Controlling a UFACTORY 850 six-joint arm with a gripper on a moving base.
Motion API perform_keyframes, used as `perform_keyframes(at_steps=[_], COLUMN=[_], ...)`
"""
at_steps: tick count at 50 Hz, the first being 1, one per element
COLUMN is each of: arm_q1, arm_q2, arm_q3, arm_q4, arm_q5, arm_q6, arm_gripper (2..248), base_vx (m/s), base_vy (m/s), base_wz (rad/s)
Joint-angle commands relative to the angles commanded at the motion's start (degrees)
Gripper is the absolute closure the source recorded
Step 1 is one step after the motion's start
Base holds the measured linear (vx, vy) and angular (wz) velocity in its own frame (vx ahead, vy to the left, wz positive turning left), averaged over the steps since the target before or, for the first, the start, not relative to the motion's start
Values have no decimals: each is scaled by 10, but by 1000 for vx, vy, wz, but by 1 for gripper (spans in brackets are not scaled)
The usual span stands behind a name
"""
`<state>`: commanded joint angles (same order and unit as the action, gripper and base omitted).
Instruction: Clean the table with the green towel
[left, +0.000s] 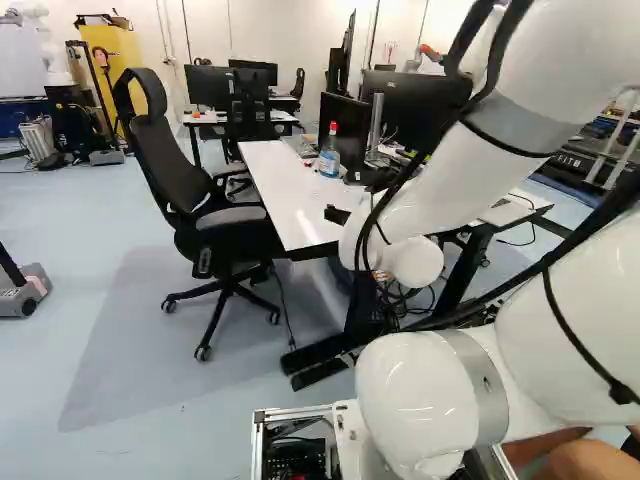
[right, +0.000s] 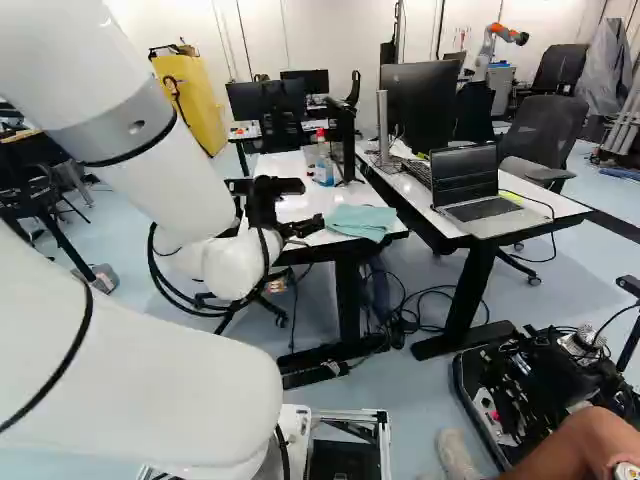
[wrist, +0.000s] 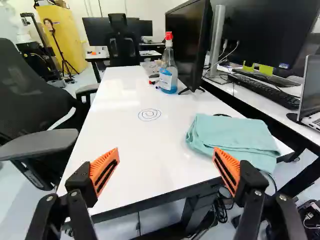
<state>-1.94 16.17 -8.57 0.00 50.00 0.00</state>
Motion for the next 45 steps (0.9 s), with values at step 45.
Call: perform_keyframes(at_steps=[45], arm_q1=[-75], arm_q2=[-69], arm_q3=[-109], arm_q4=[0], arm_q5=[-33], arm_q6=[0], arm_gripper=[3], base_vx=[0], base_vy=[0], base_wz=[0])
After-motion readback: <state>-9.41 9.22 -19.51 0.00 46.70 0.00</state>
